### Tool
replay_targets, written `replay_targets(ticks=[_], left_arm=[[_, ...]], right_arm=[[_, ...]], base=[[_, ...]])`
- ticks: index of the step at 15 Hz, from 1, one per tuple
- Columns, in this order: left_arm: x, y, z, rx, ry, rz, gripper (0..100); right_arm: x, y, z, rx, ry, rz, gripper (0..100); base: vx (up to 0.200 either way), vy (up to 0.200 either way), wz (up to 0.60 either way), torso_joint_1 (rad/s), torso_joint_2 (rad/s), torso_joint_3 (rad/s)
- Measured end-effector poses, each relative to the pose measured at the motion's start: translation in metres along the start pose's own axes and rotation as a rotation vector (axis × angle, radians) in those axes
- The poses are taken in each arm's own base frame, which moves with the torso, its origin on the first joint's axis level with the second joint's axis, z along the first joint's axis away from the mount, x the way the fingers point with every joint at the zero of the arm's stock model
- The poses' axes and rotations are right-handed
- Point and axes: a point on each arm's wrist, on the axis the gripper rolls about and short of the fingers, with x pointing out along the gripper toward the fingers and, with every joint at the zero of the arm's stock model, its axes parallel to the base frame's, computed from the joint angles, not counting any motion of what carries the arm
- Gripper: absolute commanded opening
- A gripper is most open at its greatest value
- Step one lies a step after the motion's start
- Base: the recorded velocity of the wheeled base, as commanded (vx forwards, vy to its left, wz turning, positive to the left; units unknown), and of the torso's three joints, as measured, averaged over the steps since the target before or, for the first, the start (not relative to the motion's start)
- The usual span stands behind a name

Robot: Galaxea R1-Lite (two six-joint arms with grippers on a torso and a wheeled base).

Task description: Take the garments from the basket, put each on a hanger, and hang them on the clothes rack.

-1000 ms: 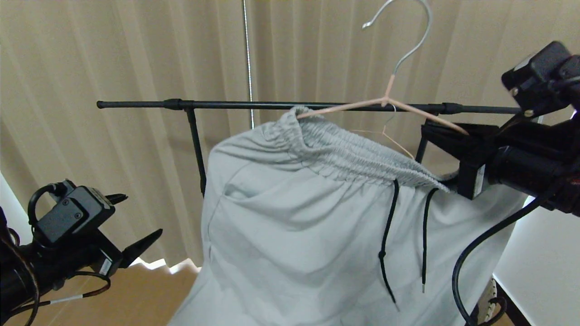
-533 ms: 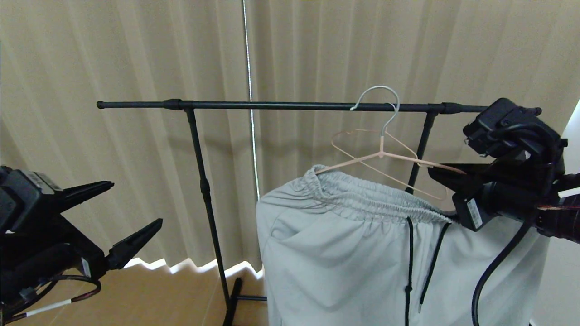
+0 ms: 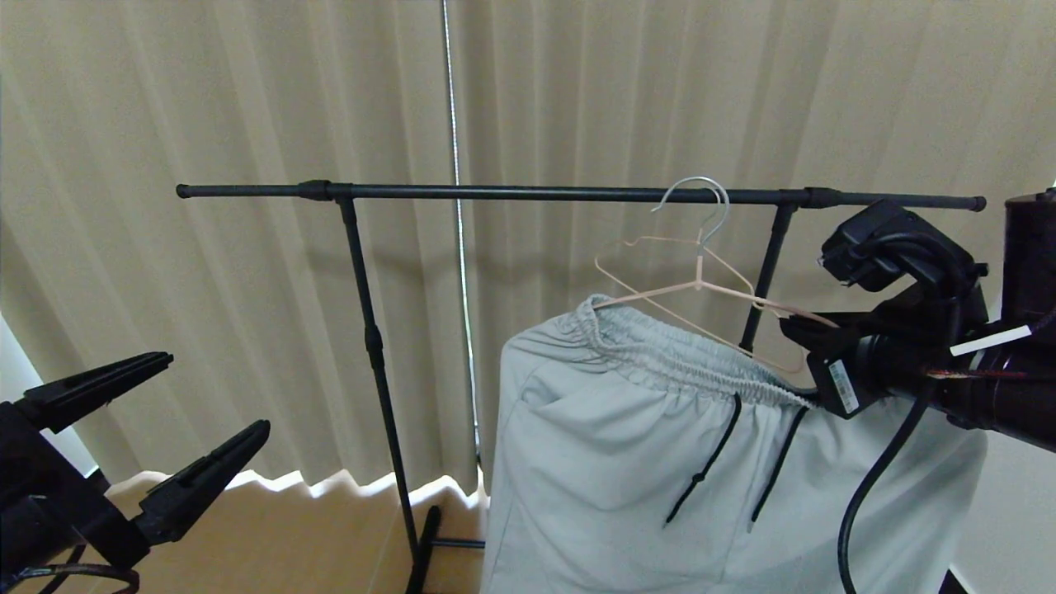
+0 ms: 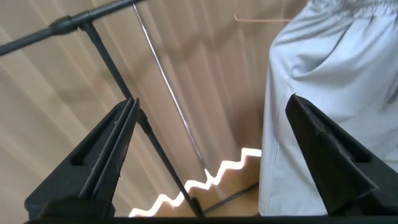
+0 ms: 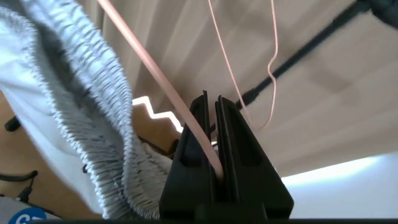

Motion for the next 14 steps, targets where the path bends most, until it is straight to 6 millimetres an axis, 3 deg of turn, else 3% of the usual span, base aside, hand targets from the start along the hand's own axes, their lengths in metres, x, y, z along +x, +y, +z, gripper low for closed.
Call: replay_targets(ticks=[14], left_arm=[[-0.0006, -0.0008, -0.0024, -0.022, 0.009, -0.002, 100]], right_arm=[[-0.0040, -0.0012, -0.0045, 0.084, -0.001, -0.004, 0]], base=[[0.200, 0.000, 0.00, 0.001, 0.00, 0.005]])
